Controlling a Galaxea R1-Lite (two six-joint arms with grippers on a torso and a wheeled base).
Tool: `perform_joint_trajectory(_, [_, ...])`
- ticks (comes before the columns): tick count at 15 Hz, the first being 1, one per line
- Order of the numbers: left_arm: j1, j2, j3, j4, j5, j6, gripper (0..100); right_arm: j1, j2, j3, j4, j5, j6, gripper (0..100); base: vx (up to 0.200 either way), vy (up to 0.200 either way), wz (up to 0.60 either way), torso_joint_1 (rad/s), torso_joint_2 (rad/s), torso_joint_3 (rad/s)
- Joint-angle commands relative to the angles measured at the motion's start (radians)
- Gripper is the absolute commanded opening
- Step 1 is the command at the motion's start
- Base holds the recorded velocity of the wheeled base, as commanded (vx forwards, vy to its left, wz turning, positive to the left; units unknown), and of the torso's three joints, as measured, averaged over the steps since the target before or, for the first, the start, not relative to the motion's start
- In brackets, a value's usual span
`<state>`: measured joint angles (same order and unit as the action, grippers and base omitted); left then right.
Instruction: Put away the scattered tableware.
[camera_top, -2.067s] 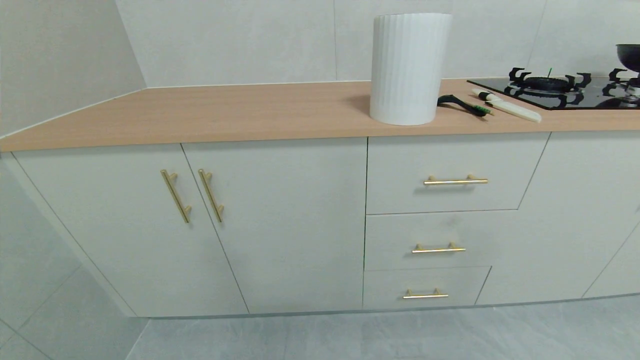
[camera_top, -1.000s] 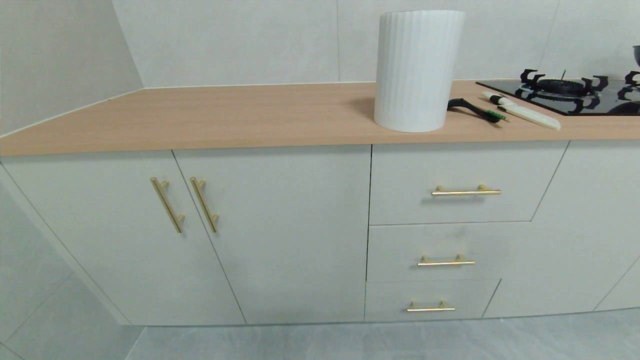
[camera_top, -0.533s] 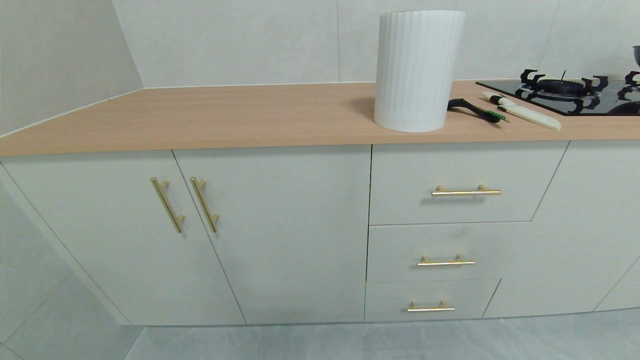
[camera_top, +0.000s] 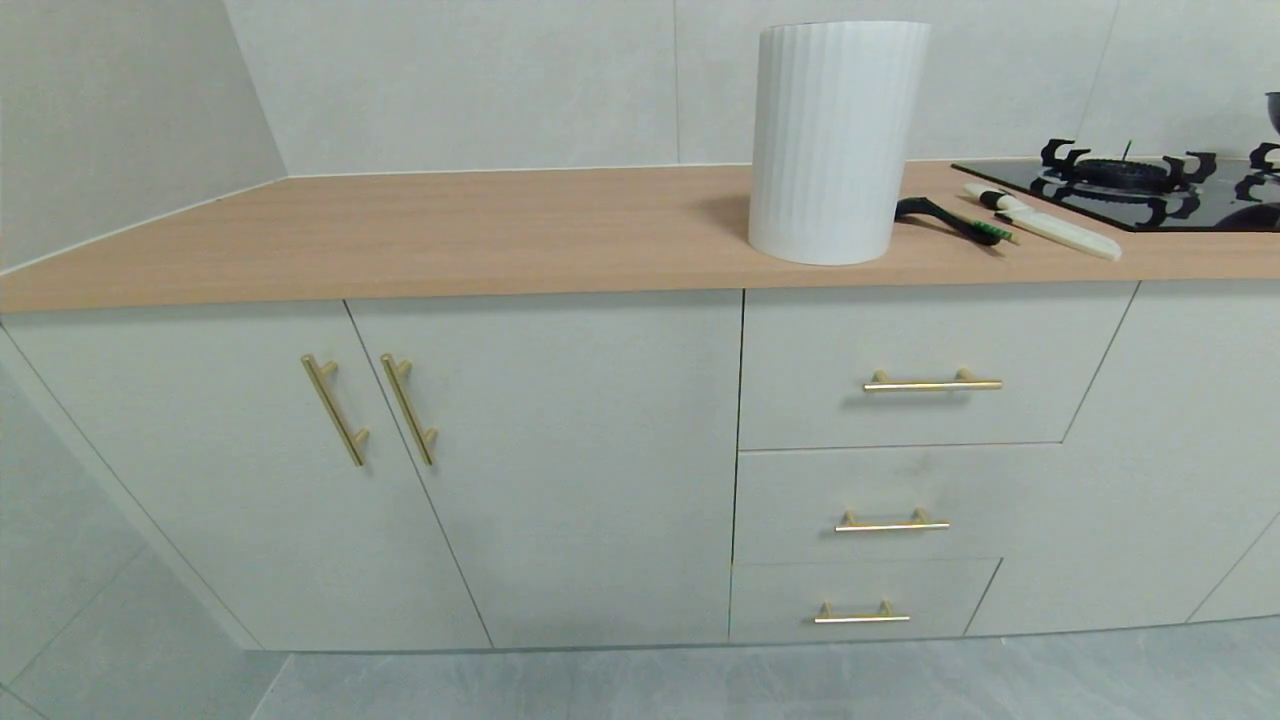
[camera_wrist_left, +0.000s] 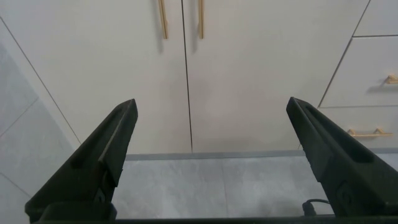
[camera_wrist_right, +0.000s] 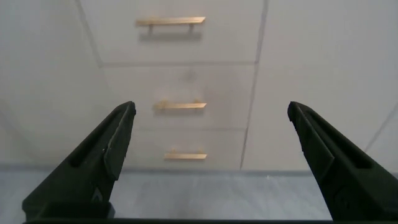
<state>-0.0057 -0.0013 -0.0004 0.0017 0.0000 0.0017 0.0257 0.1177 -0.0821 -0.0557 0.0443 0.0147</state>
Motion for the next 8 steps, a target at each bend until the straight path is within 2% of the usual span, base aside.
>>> perform_joint_trajectory(1, [0.000, 0.001, 0.000, 0.000, 0.000, 0.000, 100, 0.056, 0.272, -0.030, -0.007, 0.039, 0.001, 100, 0.000, 0.000, 0.00, 0.000, 0.00, 0.000])
perform_joint_trajectory(3, [0.000, 0.001, 0.000, 0.000, 0.000, 0.000, 100, 0.072, 0.347, -0.054, -0.013, 0.040, -0.001, 100, 0.000, 0.000, 0.00, 0.000, 0.00, 0.000])
perform_joint_trajectory(4, [0.000, 0.001, -0.001, 0.000, 0.000, 0.000, 100, 0.109, 0.501, -0.137, -0.018, 0.039, -0.005, 100, 0.000, 0.000, 0.00, 0.000, 0.00, 0.000])
perform_joint_trajectory(8, [0.000, 0.001, -0.001, 0.000, 0.000, 0.000, 100, 0.115, 0.724, -0.242, -0.019, 0.040, -0.019, 100, 0.000, 0.000, 0.00, 0.000, 0.00, 0.000])
